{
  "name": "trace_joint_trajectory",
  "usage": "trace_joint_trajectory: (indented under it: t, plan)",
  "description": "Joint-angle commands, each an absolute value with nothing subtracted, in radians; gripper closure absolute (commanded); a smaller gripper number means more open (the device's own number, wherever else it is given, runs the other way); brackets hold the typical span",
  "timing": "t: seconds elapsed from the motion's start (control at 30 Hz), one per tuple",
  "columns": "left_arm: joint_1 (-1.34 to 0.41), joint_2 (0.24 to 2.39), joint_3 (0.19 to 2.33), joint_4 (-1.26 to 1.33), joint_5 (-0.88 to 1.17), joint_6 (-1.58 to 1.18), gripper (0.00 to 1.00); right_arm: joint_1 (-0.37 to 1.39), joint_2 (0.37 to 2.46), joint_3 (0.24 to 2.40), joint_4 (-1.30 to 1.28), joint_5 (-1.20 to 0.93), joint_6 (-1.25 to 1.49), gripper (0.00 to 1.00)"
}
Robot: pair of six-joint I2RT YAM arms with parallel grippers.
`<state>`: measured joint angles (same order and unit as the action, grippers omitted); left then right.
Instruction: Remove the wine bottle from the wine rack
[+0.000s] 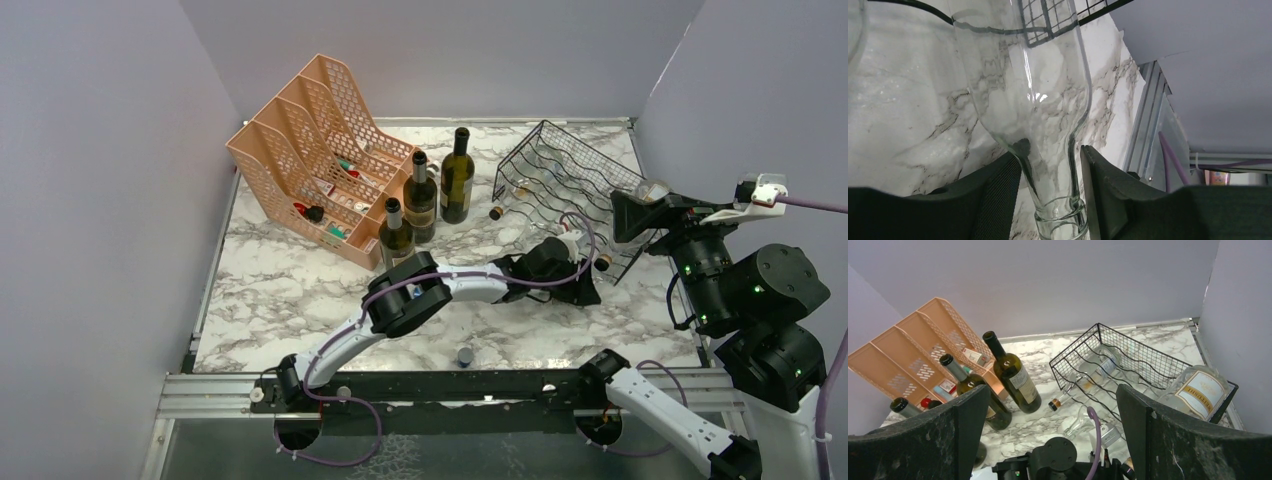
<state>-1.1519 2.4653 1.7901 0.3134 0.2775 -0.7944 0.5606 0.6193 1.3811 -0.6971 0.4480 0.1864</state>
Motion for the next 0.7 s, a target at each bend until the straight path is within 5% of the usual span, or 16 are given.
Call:
trace_joint_trajectory:
  t: [0.0,0.67]
  plan:
    - [-1.145,2.482,1.823,0.338,0.331,-0.812,0.52,0.558,0.61,1.399,-0.706,0.427,0.203,0.0]
    - [-1.119,2.194,1.556,0.291,0.357,-0.753,0.76,0.558,0.618,1.385,-0.683,0.418,0.212,0.0]
